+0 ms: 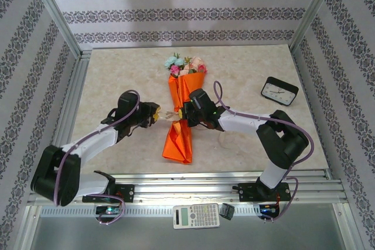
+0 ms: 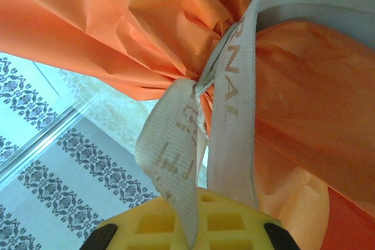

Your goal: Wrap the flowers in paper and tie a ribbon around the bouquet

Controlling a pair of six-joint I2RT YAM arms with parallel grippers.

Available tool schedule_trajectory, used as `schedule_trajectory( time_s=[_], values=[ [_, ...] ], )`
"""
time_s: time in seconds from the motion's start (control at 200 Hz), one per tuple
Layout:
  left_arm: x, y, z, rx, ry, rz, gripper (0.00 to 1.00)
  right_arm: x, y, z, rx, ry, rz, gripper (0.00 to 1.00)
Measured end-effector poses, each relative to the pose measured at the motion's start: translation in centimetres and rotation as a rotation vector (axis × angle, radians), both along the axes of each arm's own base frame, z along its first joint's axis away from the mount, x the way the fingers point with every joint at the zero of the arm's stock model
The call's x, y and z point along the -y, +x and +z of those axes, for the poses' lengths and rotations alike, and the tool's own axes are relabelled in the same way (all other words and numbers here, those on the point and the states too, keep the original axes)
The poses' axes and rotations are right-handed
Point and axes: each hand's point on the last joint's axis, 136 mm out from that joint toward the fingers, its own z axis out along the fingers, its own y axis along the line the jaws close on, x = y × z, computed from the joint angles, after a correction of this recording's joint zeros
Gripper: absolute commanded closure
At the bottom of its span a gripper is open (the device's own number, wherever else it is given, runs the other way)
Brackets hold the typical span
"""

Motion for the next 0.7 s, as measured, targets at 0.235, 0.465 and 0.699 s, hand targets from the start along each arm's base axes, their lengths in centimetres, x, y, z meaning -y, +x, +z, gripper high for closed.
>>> schedule_trajectory(
  time_s=[0.235, 0.465, 0.699],
  values=[
    [-1.4, -3.5, -0.9, -0.186, 0.054, 0.023, 0.58, -0.1, -0.1, -0.2, -0.008, 0.001, 0.007, 1.0],
    [-1.2, -3.2, 2.5, -0.194, 0.071, 0.011, 0.54, -0.1, -0.2, -0.3, -0.01, 0.0, 0.009, 1.0],
    [0.9, -2.3, 1.7, -0.25, 0.111, -0.114, 0.53, -0.1, -0.2, -0.3, -0.011, 0.0, 0.009, 1.0]
  ],
)
